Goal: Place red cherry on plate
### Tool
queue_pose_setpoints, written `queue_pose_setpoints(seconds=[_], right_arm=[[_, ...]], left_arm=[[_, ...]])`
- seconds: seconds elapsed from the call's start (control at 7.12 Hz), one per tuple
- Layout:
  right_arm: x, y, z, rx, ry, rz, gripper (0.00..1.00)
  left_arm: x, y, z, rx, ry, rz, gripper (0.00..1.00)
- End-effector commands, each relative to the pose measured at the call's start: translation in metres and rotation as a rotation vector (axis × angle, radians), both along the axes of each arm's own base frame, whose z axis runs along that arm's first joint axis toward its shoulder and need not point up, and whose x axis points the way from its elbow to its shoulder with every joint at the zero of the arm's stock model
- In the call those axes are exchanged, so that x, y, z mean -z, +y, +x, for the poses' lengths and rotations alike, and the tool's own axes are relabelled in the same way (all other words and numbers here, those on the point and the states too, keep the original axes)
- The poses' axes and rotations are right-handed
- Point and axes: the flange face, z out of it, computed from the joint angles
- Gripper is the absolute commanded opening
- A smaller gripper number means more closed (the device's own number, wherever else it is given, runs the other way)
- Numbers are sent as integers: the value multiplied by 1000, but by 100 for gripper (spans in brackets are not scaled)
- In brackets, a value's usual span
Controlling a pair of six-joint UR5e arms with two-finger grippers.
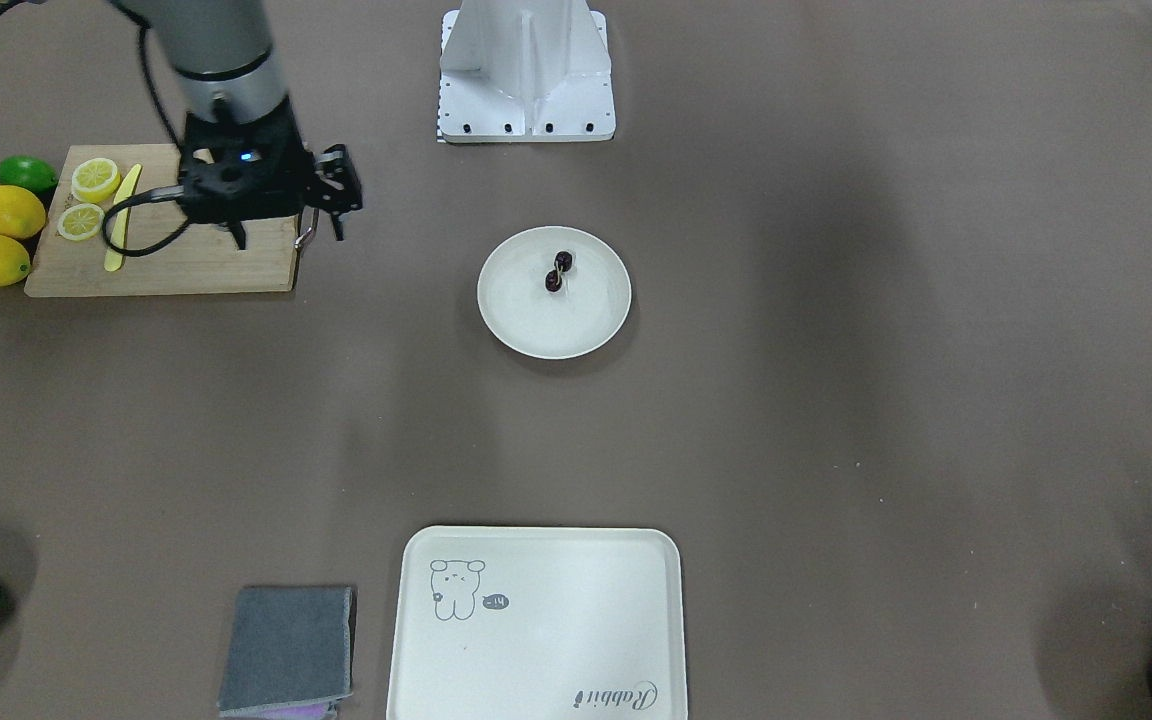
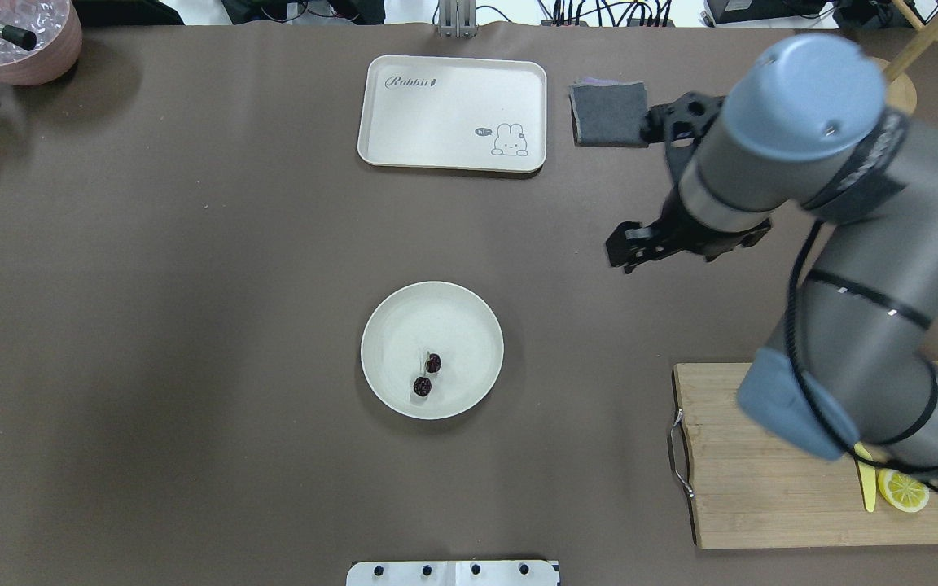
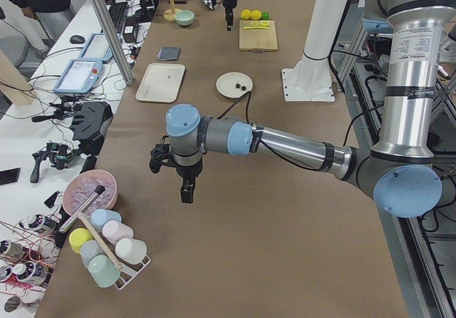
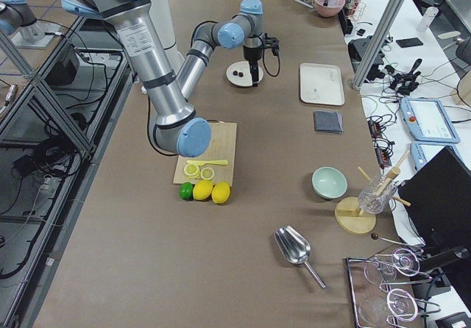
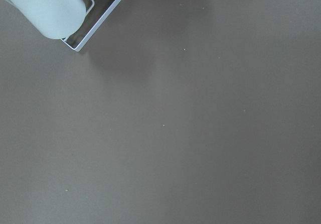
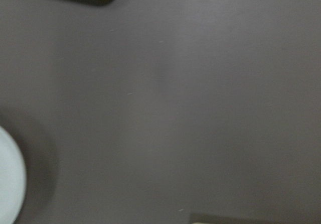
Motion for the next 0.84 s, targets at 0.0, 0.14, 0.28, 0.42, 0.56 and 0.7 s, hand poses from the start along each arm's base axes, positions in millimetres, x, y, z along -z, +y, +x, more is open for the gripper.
queue_pose_setpoints(seconds=[0.0,0.14,0.28,0.42,0.56,0.7], right_arm=[[-123,-75,131,7,10,-102,100],[-155,-89,166,-20,-8,-131,100],[-175,-89,190,-14,-41,-142,100],[-196,-83,223,-8,-49,-131,100],[-218,-68,253,18,-60,-110,100],[-229,-53,269,24,-62,-102,100]], left_arm=[[7,-9,4,-10,64,6,98],[10,-10,4,-11,60,10,98],[13,-10,4,-13,62,14,98],[3,-11,7,-22,59,0,98],[-41,-12,4,-104,52,0,98],[-74,-8,-4,-139,52,-15,98]])
